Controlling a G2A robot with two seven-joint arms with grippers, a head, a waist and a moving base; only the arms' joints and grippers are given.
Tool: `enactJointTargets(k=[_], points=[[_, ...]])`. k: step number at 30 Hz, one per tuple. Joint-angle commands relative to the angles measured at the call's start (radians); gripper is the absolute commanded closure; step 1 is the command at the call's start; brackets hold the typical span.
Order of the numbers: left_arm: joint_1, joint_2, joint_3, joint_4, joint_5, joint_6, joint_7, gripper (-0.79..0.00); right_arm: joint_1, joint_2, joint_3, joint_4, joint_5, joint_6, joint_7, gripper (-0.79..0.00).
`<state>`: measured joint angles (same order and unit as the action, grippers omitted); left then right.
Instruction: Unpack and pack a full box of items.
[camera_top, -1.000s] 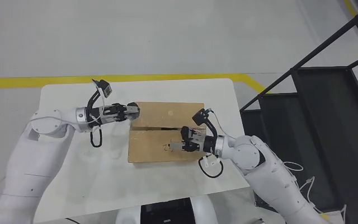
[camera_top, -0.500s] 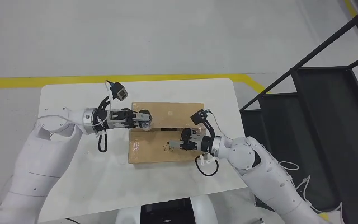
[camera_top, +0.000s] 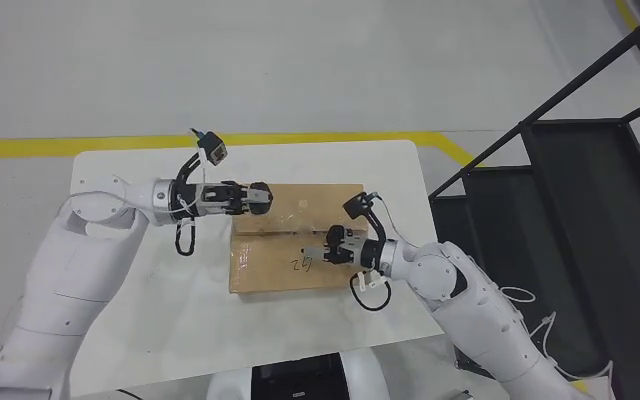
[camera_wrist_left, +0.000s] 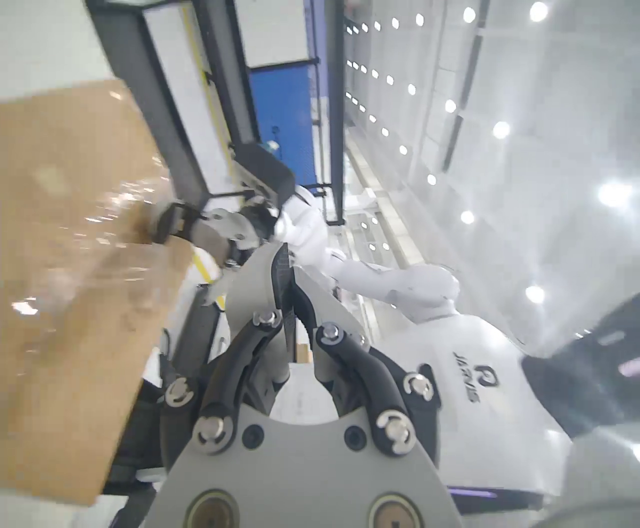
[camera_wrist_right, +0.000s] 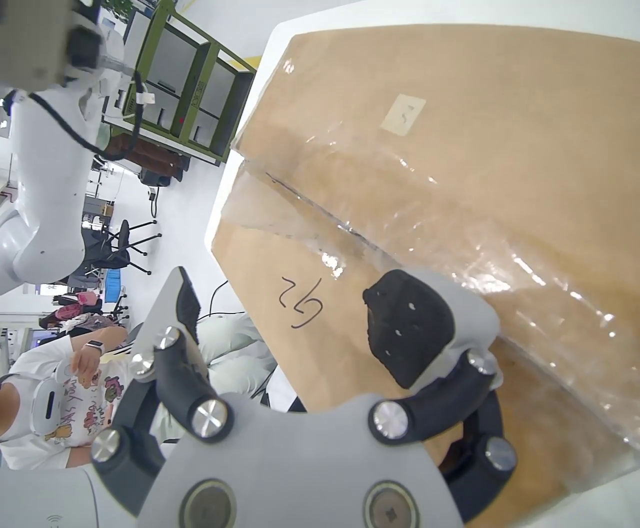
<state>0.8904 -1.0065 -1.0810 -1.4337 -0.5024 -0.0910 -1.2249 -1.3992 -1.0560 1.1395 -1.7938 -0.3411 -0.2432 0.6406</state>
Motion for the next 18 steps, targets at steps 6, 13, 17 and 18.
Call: enactJointTargets(k=[6, 13, 17, 18], points=[[0.076, 0.024, -0.058, -0.034, 0.108, 0.006, 0.038, -0.345, 0.022, -0.006, -0.013, 0.006, 0.031, -0.015, -0.018, -0.785], [0.112, 0.039, -0.106, -0.057, 0.159, 0.012, 0.066, -0.785, 0.101, -0.03, -0.087, 0.04, 0.054, -0.009, -0.071, -0.785], [0.133, 0.047, -0.126, -0.065, 0.2, 0.024, 0.068, -0.785, 0.158, -0.048, -0.14, 0.056, 0.075, -0.017, -0.082, -0.785], [0.138, 0.049, -0.13, -0.066, 0.206, 0.026, 0.07, -0.785, 0.168, -0.051, -0.15, 0.058, 0.079, -0.018, -0.083, -0.785]])
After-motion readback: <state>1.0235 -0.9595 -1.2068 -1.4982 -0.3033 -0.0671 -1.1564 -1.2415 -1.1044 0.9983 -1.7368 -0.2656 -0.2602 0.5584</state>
